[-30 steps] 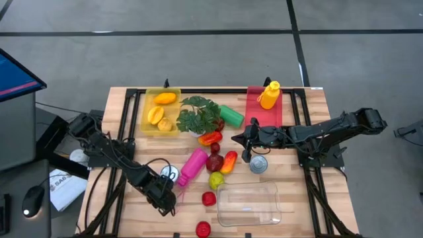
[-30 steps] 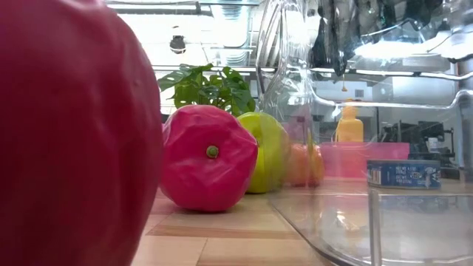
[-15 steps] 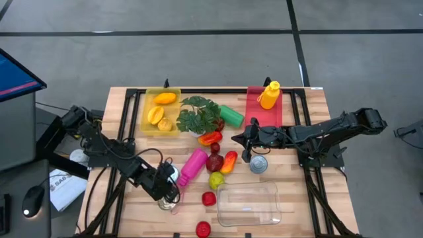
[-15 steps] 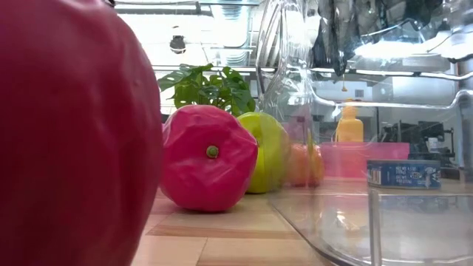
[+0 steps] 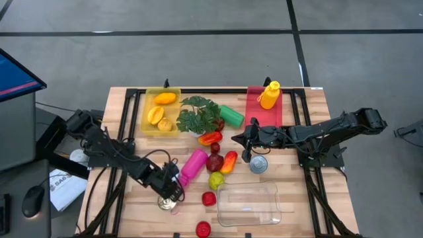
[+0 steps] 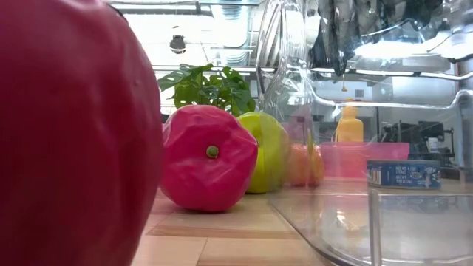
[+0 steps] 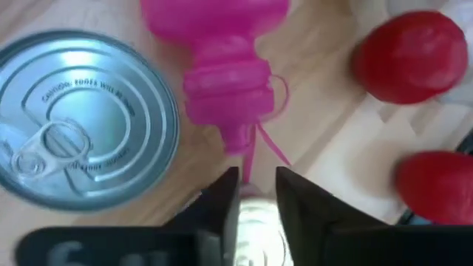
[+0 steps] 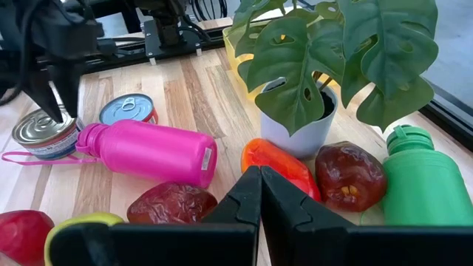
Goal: Pick & Place Food Item
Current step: Put the pink water bottle into the pink bin
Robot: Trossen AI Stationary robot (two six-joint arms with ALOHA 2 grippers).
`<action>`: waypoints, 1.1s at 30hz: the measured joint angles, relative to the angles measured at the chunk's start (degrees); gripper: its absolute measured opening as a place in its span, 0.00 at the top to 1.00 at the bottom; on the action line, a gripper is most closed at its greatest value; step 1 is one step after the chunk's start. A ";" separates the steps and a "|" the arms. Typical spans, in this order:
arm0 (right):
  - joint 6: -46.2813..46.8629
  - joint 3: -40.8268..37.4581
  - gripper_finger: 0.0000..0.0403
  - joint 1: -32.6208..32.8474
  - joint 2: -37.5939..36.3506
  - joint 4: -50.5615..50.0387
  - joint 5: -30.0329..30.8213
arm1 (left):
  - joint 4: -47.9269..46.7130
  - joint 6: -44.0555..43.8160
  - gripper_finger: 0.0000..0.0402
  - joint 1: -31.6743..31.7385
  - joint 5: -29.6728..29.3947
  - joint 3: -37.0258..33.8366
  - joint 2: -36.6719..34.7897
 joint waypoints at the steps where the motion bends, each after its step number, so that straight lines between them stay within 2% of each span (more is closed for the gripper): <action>1: 0.02 0.00 1.00 0.00 0.01 -0.01 -0.02 | 0.02 0.00 0.76 0.22 0.00 0.00 0.52; 8: 0.02 0.00 1.00 0.00 0.01 -0.14 -0.09 | 0.30 -0.42 0.55 1.05 0.02 0.00 2.83; 13: 0.02 0.00 1.00 0.00 0.00 -0.14 -0.15 | 2.11 -0.42 0.47 1.41 -0.49 0.00 2.90; 29: 0.02 0.00 1.00 0.00 0.01 -0.44 -0.13 | 5.31 -0.46 0.46 1.41 -0.36 0.02 7.17; 33: 0.02 0.00 1.00 0.00 0.01 -0.43 -0.13 | 5.47 -0.46 0.48 1.41 -0.46 0.02 7.31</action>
